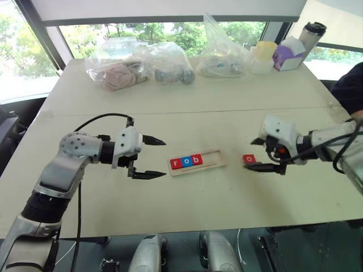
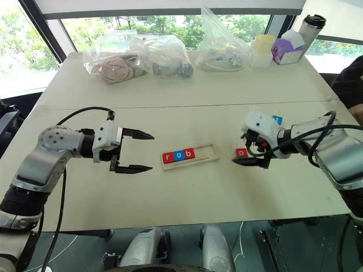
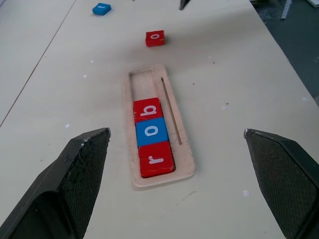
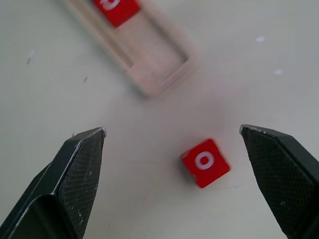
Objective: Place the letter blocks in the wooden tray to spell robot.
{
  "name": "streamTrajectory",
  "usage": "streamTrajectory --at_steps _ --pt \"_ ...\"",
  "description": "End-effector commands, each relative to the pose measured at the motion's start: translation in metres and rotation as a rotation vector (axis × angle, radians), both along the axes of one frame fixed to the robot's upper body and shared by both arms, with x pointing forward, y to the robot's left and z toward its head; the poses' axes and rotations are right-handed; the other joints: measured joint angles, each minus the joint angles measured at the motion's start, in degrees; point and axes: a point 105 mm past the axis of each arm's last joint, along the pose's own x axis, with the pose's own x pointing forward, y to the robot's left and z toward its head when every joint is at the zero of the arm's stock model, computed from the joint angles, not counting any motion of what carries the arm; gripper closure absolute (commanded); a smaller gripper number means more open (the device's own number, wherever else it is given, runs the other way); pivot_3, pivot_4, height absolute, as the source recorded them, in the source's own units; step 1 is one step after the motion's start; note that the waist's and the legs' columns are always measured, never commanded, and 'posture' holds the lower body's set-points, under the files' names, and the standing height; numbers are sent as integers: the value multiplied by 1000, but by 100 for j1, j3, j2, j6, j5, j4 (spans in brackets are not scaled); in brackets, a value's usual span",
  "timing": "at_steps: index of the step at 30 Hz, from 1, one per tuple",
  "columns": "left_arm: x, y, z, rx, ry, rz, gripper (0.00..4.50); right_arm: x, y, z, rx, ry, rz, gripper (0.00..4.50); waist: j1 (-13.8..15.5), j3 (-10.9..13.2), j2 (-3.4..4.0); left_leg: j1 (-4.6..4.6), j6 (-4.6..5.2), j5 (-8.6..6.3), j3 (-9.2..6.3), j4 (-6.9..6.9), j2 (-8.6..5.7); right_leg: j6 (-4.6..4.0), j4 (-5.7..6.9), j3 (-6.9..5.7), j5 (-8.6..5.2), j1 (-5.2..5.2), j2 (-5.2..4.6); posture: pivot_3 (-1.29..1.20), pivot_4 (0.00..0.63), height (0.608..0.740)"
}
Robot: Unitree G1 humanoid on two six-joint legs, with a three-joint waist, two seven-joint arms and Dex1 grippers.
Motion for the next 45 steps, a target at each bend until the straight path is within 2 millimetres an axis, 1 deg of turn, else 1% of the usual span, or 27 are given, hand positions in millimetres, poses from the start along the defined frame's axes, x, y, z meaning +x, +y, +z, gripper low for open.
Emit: streamTrajectory --at_steps 1,3,6,10,16,23,29,32,35,36,37,38,40,42,45 --pt "-1 -2 11 0 -44 -25 0 0 -4 -4 -50 -22 172 61 14 0 0 0 0 0 -1 0 0 4 2 0 2 0 0 0 150 740" --pt "-2 -2 12 0 -45 -25 0 9 -9 -13 -85 -39 187 61 21 0 0 2 0 0 -2 1 1 3 5 0 2 -1 1 0 150 740" --pt "-3 -1 13 -1 -42 -23 0 16 -15 -23 -104 -35 203 61 20 0 0 3 -1 1 -1 4 1 -6 8 0 -2 -1 1 0 150 740" --pt "-6 -1 13 -2 -32 -22 0 24 -21 -31 -112 -37 193 61 25 1 1 2 -1 1 -1 4 1 0 9 0 1 -1 0 0 150 740" --pt "-9 -1 13 4 -15 -25 0 38 -29 -38 -120 -48 149 61 26 0 1 4 -2 1 -2 5 0 -7 10 0 -2 1 -2 0 150 740" --pt "-9 -1 14 6 -20 -21 0 46 -33 -40 -130 -50 123 61 27 0 1 5 -2 1 -2 6 0 -2 13 0 2 2 -2 0 150 740" --pt "-9 -1 14 3 -27 -18 0 47 -46 -51 -167 -27 90 61 29 0 1 15 -3 2 -2 8 0 -8 13 0 -1 16 -3 0 150 740" --pt "-9 -1 14 2 -28 -18 0 46 -49 -52 -184 -24 94 61 35 -1 0 27 -3 2 -3 9 -2 -10 12 0 -2 30 -5 0 150 740" --pt "-9 -1 14 2 -31 -16 0 47 -49 -52 -178 -21 88 852 33 -1 0 39 -2 1 -3 9 -2 -11 11 0 -3 42 -7 0 150 740" --pt "-8 -1 14 1 -32 -15 0 47 -49 -52 -176 -18 87 1247 29 -1 0 40 -3 1 -3 9 -2 -11 11 0 -3 43 -8 0 150 740" --pt "-8 -2 14 1 -33 -15 0 48 -49 -52 -175 -13 85 1898 26 -1 0 43 -3 1 -3 9 -2 -12 11 1 -2 45 -8 0 150 740" --pt "-8 -2 15 0 -35 -14 0 48 -49 -53 -175 -9 83 2295 24 -1 0 46 -3 1 -3 9 -2 -12 11 1 -2 47 -8 0 150 740" --pt "-7 -2 15 -1 -37 -13 0 48 -48 -53 -175 -4 81 3293 22 -1 0 52 -3 1 -2 9 -2 -12 13 2 -2 50 -8 0 150 740" --pt "-7 -2 15 -3 -39 -11 0 49 -44 -49 -173 -18 93 3377 21 -1 0 55 -3 2 -3 9 -2 -13 15 2 -2 52 -8 0 150 740" --pt "-6 -3 15 -5 -41 -8 0 53 -31 -34 -149 -62 121 3377 21 -1 0 56 -3 2 -3 9 -2 -13 17 3 -2 52 -8 0 150 740"
